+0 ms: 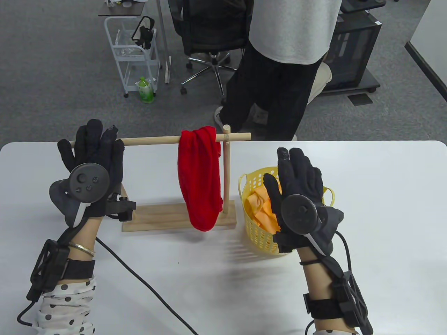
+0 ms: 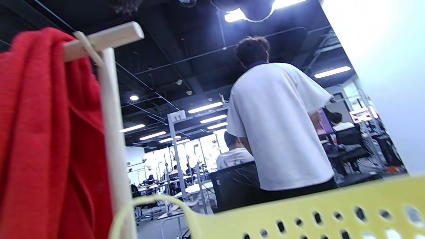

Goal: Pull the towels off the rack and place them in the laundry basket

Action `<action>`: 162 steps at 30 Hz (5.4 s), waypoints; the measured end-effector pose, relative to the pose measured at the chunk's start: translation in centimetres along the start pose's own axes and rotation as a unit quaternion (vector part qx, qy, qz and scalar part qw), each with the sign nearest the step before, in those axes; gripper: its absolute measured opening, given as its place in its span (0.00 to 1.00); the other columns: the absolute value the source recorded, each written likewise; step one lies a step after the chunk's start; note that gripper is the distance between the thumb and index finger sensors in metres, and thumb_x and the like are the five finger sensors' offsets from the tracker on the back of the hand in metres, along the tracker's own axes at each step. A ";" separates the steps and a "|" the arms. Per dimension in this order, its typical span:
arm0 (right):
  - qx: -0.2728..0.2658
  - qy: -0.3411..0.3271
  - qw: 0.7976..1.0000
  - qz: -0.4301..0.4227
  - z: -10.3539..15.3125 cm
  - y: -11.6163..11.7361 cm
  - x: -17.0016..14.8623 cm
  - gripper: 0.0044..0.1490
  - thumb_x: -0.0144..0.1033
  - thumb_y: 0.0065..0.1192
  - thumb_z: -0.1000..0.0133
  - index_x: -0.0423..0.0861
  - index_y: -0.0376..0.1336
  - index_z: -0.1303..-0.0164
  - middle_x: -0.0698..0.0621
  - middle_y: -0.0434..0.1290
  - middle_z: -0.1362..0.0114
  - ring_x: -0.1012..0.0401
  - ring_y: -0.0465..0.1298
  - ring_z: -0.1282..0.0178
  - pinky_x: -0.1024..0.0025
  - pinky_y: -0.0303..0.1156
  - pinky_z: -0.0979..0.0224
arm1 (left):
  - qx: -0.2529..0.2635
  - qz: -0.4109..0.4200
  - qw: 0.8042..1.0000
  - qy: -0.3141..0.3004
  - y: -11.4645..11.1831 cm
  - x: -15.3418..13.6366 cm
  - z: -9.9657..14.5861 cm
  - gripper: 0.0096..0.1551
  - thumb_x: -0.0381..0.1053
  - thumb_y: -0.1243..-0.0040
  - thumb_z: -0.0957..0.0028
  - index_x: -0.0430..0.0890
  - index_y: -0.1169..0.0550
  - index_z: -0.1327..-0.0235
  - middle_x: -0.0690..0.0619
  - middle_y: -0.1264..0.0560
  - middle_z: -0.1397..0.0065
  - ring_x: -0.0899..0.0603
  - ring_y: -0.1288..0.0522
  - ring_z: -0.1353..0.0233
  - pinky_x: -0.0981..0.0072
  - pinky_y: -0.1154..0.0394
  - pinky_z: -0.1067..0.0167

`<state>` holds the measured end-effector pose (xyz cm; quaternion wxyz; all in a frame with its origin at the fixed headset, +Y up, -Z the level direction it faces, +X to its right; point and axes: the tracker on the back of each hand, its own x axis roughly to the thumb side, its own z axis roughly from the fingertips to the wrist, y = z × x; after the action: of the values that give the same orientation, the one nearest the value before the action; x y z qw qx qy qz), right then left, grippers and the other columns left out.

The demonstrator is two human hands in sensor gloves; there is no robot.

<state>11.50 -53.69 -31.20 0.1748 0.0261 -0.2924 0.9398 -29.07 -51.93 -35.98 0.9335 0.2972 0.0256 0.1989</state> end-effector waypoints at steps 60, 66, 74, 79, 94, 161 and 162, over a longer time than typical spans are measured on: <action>-0.066 -0.076 0.993 0.057 -5.6 1.4 14.3 0.26 0.48 0.61 0.37 0.63 0.69 0.27 0.60 0.71 0.22 0.60 0.70 0.27 0.61 0.63 0.19 | 0.003 0.007 1.000 -0.007 -0.1 -0.2 0.2 0.34 0.66 0.67 0.31 0.55 0.31 0.16 0.59 0.47 0.06 0.49 0.54 0.08 0.47 0.74 0.12; -0.062 -0.083 0.995 0.008 -5.6 -0.2 13.8 0.25 0.47 0.62 0.38 0.62 0.70 0.29 0.57 0.75 0.27 0.68 0.80 0.60 0.75 0.76 0.55 | 0.002 0.007 1.000 -0.006 -0.1 -0.2 0.2 0.35 0.66 0.67 0.31 0.55 0.31 0.16 0.59 0.47 0.06 0.49 0.54 0.08 0.47 0.74 0.12; -0.004 -0.081 0.989 -0.125 -5.7 -1.4 13.6 0.24 0.41 0.61 0.37 0.58 0.70 0.29 0.49 0.73 0.25 0.66 0.87 0.48 0.75 0.84 0.45 | 0.003 0.005 1.000 -0.006 -0.1 -0.2 0.3 0.34 0.66 0.67 0.31 0.55 0.31 0.16 0.58 0.48 0.06 0.49 0.55 0.08 0.47 0.74 0.13; 0.005 -0.088 0.982 -0.169 -5.4 -2.2 13.8 0.26 0.39 0.56 0.35 0.57 0.66 0.25 0.49 0.64 0.17 0.60 0.81 0.33 0.69 0.80 0.30 | 0.003 0.004 1.000 -0.006 -0.1 -0.2 0.3 0.34 0.66 0.67 0.31 0.55 0.31 0.16 0.59 0.48 0.06 0.49 0.55 0.08 0.47 0.74 0.13; -0.110 -0.109 0.964 -0.214 -4.3 -9.0 11.6 0.28 0.39 0.53 0.33 0.60 0.61 0.21 0.51 0.57 0.13 0.61 0.76 0.24 0.69 0.74 0.20 | 0.002 0.003 1.000 -0.004 -0.2 -0.2 0.2 0.34 0.66 0.68 0.31 0.56 0.31 0.16 0.59 0.48 0.06 0.49 0.55 0.08 0.47 0.74 0.13; 0.193 0.049 0.980 0.029 -0.3 3.0 -3.6 0.37 0.52 0.45 0.32 0.56 0.53 0.10 0.48 0.46 0.07 0.47 0.63 0.15 0.48 0.57 0.13 | 0.007 0.000 1.000 -0.004 -0.3 0.0 0.2 0.35 0.66 0.69 0.31 0.56 0.32 0.16 0.59 0.49 0.06 0.49 0.56 0.08 0.47 0.75 0.13; 0.224 0.053 0.972 0.039 -0.2 3.6 -3.8 0.38 0.53 0.44 0.32 0.56 0.51 0.09 0.47 0.45 0.07 0.46 0.64 0.15 0.48 0.58 0.14 | 0.007 0.000 1.000 -0.004 -0.3 0.0 0.2 0.35 0.66 0.69 0.31 0.56 0.32 0.16 0.59 0.49 0.06 0.49 0.56 0.08 0.47 0.75 0.13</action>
<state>13.84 -57.55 -33.85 0.1431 0.0030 -0.0659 0.9875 -28.93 -52.33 -35.98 0.9314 0.3048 0.0236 0.1974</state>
